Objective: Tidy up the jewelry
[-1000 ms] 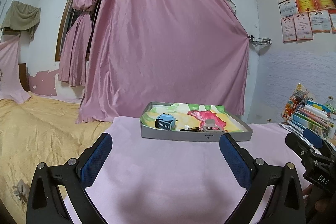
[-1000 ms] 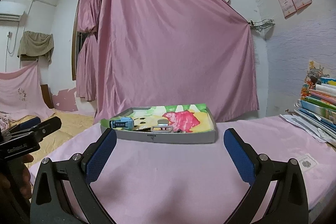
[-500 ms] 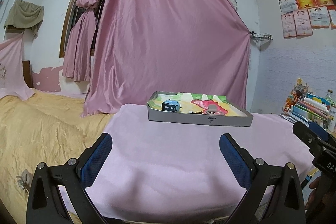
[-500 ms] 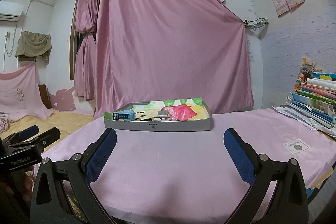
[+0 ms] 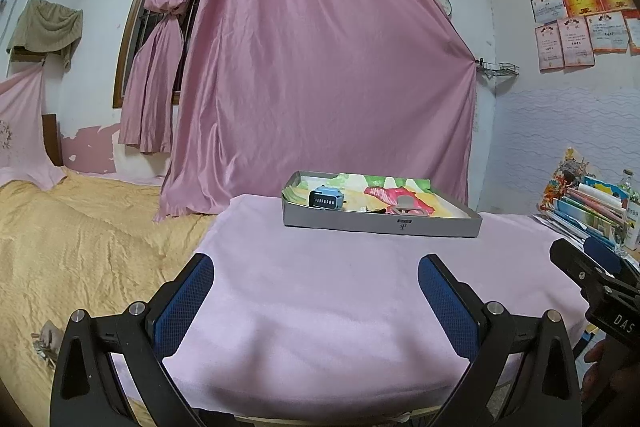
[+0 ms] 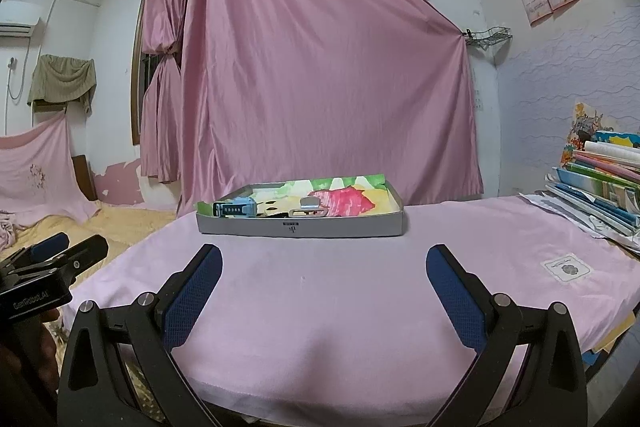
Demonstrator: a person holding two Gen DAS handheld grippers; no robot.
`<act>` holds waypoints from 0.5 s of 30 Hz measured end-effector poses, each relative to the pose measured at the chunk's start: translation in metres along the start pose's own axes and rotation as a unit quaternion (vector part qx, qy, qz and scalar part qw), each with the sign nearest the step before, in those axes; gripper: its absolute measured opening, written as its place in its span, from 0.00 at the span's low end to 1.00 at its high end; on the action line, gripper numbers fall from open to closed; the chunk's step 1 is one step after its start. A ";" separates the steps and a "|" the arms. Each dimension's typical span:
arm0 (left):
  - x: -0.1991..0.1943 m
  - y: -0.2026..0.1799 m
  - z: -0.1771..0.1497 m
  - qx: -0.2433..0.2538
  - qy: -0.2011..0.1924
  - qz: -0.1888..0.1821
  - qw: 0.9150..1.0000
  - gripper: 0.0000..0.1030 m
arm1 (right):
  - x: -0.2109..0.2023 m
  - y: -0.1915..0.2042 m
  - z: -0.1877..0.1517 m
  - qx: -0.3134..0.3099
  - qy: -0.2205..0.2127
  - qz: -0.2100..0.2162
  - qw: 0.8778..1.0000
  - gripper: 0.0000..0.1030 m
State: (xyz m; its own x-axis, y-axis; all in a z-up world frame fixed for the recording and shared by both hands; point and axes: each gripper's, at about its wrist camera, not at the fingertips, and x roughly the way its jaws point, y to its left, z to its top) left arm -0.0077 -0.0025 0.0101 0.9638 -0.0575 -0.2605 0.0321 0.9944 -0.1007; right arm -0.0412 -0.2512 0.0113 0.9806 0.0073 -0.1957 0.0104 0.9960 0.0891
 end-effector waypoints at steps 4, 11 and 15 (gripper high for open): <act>0.000 0.000 0.000 0.001 0.001 0.000 1.000 1.00 | 0.000 -0.001 0.000 0.001 0.002 0.001 1.000 0.98; 0.001 0.000 0.000 0.001 0.002 -0.001 1.000 1.00 | 0.001 0.000 0.000 0.001 0.003 0.000 1.000 0.98; 0.002 0.000 -0.001 0.002 0.002 -0.001 1.000 1.00 | 0.003 0.001 0.000 0.002 0.005 0.000 1.000 0.98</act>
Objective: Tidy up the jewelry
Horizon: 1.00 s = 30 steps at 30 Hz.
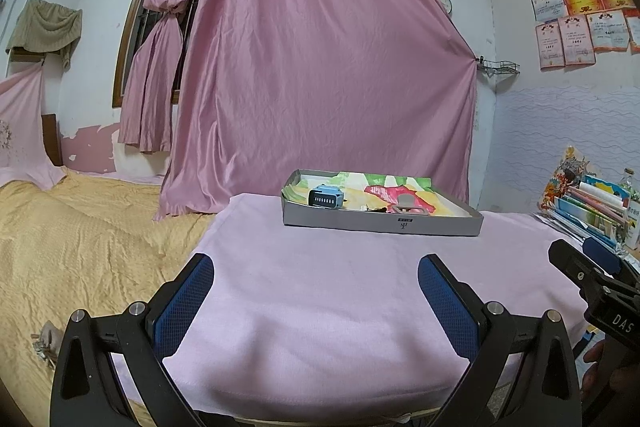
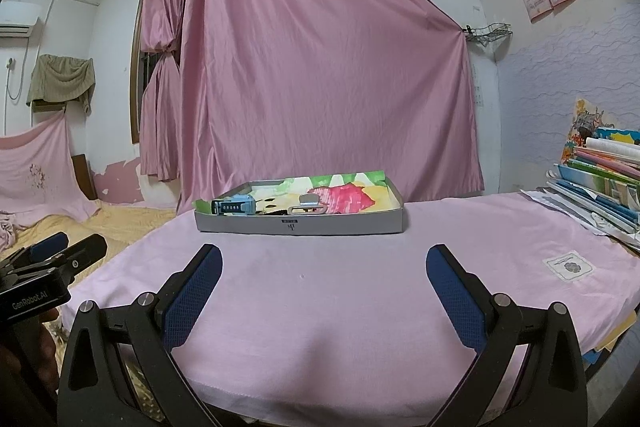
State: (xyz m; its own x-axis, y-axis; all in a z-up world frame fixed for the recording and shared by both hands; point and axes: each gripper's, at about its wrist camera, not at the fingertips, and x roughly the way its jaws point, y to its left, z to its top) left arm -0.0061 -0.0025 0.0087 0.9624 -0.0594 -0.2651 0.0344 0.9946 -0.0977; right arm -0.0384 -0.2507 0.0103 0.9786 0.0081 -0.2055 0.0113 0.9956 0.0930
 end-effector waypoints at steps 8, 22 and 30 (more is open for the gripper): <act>0.001 0.000 -0.002 0.000 0.003 0.000 1.000 1.00 | 0.003 0.000 -0.002 0.002 0.004 0.000 1.000 0.98; 0.001 0.000 -0.001 0.000 0.002 0.000 1.000 1.00 | 0.003 0.000 -0.002 0.002 0.003 0.000 1.000 0.98; 0.001 0.000 -0.001 0.000 0.004 -0.001 1.000 1.00 | 0.003 0.000 -0.002 0.002 0.004 -0.001 1.000 0.98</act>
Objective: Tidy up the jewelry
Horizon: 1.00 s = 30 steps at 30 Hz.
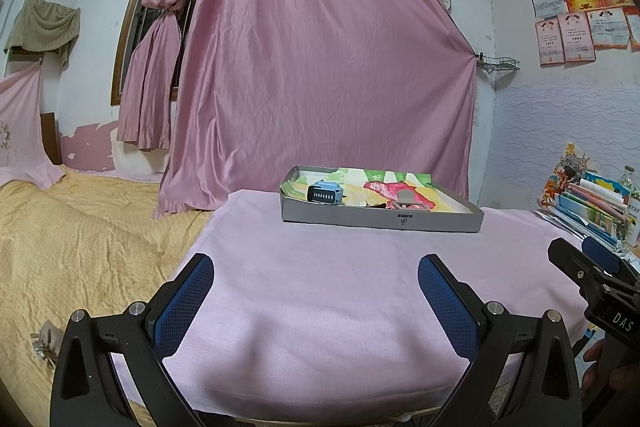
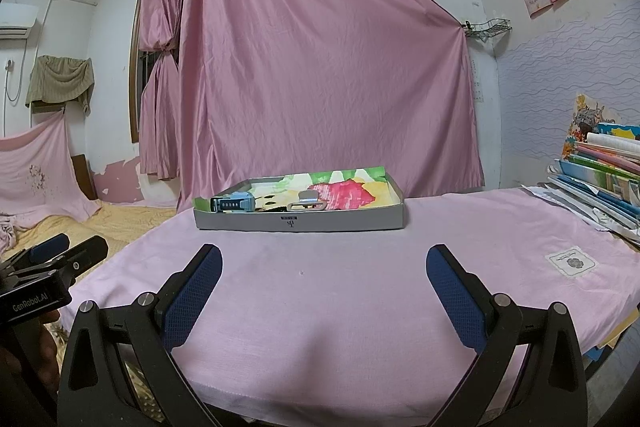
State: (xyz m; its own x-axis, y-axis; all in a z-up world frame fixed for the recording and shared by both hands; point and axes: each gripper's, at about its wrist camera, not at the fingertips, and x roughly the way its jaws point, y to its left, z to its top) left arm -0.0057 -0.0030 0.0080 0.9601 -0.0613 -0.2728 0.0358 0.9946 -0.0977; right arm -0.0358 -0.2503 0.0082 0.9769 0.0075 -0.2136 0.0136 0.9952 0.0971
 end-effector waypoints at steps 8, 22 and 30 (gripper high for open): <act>0.000 0.000 -0.001 0.000 0.000 0.000 1.000 1.00 | 0.000 0.000 0.000 0.000 0.000 0.000 1.000 0.98; 0.000 0.000 0.000 0.000 0.001 0.000 1.000 1.00 | 0.000 0.002 -0.001 0.001 0.001 0.000 1.000 0.98; 0.000 -0.001 -0.002 0.001 0.002 -0.001 1.000 1.00 | 0.001 0.002 -0.001 0.002 0.001 0.000 1.000 0.98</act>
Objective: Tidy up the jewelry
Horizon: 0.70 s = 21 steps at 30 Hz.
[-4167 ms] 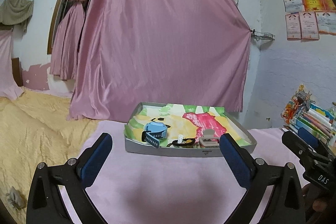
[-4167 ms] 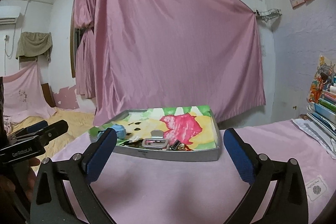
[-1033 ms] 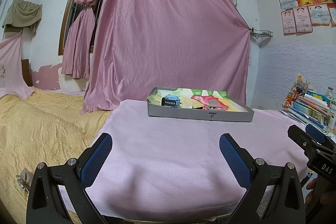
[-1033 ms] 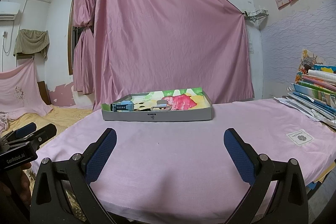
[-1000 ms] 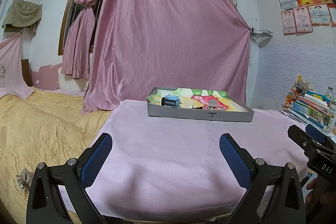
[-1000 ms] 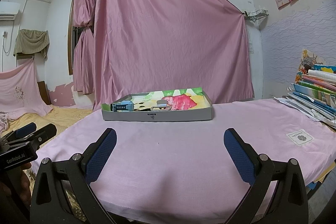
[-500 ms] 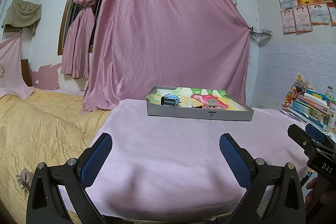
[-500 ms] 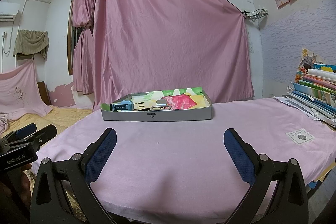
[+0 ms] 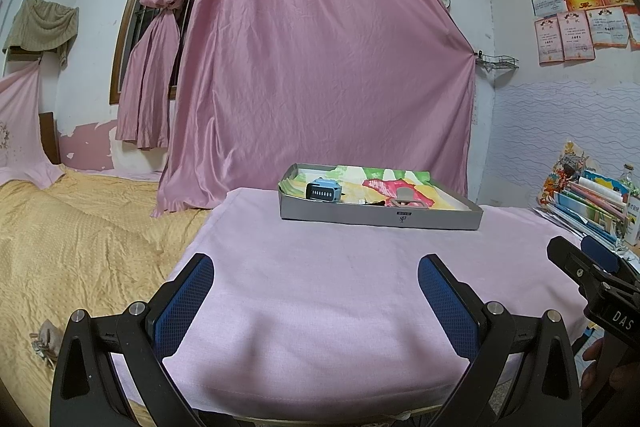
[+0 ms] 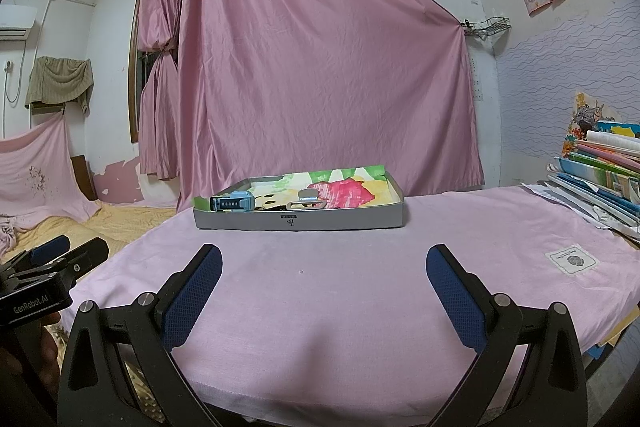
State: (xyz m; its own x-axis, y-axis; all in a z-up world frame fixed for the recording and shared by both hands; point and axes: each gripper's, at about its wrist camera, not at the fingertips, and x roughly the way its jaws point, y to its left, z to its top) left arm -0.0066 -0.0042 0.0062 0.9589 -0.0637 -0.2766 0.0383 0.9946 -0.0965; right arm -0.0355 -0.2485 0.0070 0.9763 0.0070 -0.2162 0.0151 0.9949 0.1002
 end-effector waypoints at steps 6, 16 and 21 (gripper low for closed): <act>-0.001 0.000 -0.002 0.000 0.000 0.000 1.000 1.00 | 0.000 0.000 0.000 0.000 0.000 0.000 1.000 0.98; -0.001 0.000 -0.002 0.000 0.001 0.000 1.000 1.00 | 0.000 0.000 0.000 0.001 0.001 0.000 1.000 0.98; -0.001 0.000 -0.001 0.000 0.001 0.000 1.000 1.00 | 0.000 0.000 0.000 0.000 0.000 0.000 1.000 0.98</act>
State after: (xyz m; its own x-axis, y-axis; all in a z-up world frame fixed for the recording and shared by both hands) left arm -0.0080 -0.0046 0.0055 0.9586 -0.0635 -0.2777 0.0378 0.9946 -0.0969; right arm -0.0358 -0.2486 0.0072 0.9762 0.0068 -0.2167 0.0155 0.9948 0.1010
